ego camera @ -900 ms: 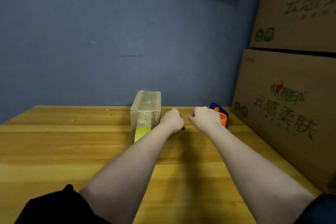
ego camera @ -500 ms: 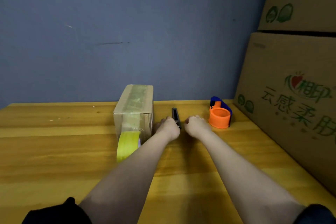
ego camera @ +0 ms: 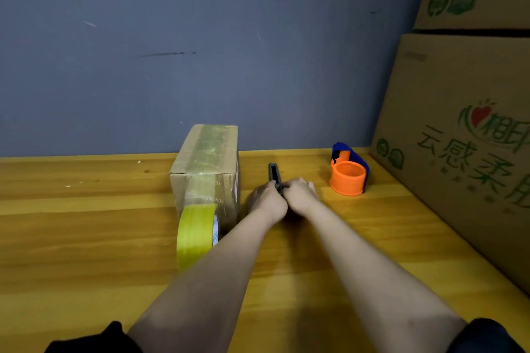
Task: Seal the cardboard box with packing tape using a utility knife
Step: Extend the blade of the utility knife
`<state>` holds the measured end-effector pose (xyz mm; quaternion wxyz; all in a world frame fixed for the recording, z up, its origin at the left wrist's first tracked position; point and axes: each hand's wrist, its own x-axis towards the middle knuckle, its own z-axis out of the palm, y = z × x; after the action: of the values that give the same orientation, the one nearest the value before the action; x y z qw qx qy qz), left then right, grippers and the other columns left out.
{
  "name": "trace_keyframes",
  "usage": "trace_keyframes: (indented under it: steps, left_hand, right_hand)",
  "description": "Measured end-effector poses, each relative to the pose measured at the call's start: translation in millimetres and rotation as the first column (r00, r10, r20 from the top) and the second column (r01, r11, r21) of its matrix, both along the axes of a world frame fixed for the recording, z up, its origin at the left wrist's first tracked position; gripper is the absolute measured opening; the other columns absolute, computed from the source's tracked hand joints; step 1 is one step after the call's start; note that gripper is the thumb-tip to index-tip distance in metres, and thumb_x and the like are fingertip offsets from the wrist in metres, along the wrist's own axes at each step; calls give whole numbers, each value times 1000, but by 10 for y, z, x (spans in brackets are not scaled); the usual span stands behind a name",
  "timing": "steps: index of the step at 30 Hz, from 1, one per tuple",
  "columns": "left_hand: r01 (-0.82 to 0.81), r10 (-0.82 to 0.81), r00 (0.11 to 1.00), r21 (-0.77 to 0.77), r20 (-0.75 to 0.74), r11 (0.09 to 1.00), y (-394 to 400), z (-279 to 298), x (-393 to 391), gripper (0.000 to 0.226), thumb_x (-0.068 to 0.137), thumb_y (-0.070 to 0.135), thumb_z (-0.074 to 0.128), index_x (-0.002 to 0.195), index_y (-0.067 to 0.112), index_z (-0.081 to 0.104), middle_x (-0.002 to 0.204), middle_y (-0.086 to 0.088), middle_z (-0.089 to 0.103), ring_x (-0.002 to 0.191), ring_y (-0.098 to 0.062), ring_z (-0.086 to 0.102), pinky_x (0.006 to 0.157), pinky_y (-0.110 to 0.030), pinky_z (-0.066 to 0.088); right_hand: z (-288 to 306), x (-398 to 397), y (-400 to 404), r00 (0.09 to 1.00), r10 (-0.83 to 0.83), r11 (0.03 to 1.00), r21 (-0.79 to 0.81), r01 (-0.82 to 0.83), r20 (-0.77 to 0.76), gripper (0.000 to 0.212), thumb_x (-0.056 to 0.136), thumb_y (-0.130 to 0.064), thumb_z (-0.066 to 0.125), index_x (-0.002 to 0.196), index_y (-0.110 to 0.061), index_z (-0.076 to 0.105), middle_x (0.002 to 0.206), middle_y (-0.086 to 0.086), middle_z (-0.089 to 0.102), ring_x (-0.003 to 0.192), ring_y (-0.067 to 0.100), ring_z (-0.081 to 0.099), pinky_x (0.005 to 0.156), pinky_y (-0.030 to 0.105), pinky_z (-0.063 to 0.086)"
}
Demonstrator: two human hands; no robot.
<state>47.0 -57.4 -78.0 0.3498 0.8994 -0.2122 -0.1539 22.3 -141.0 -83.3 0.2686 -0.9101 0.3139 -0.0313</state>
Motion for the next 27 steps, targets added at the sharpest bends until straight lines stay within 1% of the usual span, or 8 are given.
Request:
trace_keyframes:
  steps: [2,5,9,15,18,21,24,27]
  left_hand:
    - [-8,5,999,-72,-42,997,16,20,-47,56,91,11,39,145,21,33,141,-12,49,121,-33,51,99,-40,46]
    - [-47,25,994,-201,-106,978,54,82,-134,49,92,6,39,141,16,39,135,-13,55,113,-34,57,92,-38,48]
    - [-137,82,981,-325,-177,936,132,160,-284,36,95,10,40,129,15,50,120,-13,63,107,-33,61,88,-37,49]
    - [-215,57,948,-499,-312,840,270,106,-492,34,95,10,47,129,9,48,122,-12,62,111,-28,60,93,-33,48]
    - [-202,-19,938,-590,-346,782,381,101,-629,36,97,8,45,134,7,44,128,-12,59,115,-25,58,92,-27,45]
    - [-139,-132,924,-639,-358,757,507,52,-754,33,100,13,43,132,9,47,126,-12,59,115,-27,59,95,-32,47]
    - [-41,-208,934,-667,-290,744,619,4,-800,24,101,16,40,121,14,53,112,-6,62,94,-18,62,83,-25,50]
    - [10,-263,933,-712,-245,702,709,-17,-789,22,100,11,41,119,17,51,92,0,63,56,-7,53,51,-16,47]
  right_hand:
    - [22,-5,-2,994,-73,990,127,62,84,29,89,-22,41,90,-14,69,97,11,62,100,31,52,80,35,41]
    - [139,-134,28,946,-223,928,350,132,236,33,86,-16,54,55,-16,41,59,3,41,58,22,41,49,28,27]
    - [233,-380,159,907,-336,763,638,104,254,21,84,-11,66,69,-8,52,59,7,53,48,17,51,43,23,42]
    - [196,-694,328,834,-436,529,846,-66,338,18,91,0,56,76,-10,56,47,-1,62,43,6,59,41,15,49]
    - [173,-871,432,813,-442,433,884,-176,379,13,92,0,53,89,-10,60,75,5,66,65,10,62,49,16,54]
    - [112,-1026,545,819,-402,394,885,-249,409,20,93,-1,51,109,-12,53,82,8,63,68,15,61,50,21,54]
    - [55,-1100,639,830,-350,400,871,-286,434,20,93,-1,46,105,-17,43,76,7,58,58,15,57,45,23,41]
    - [36,-1134,685,813,-314,448,832,-328,490,22,90,3,39,102,-16,39,66,6,52,47,14,48,40,20,29]
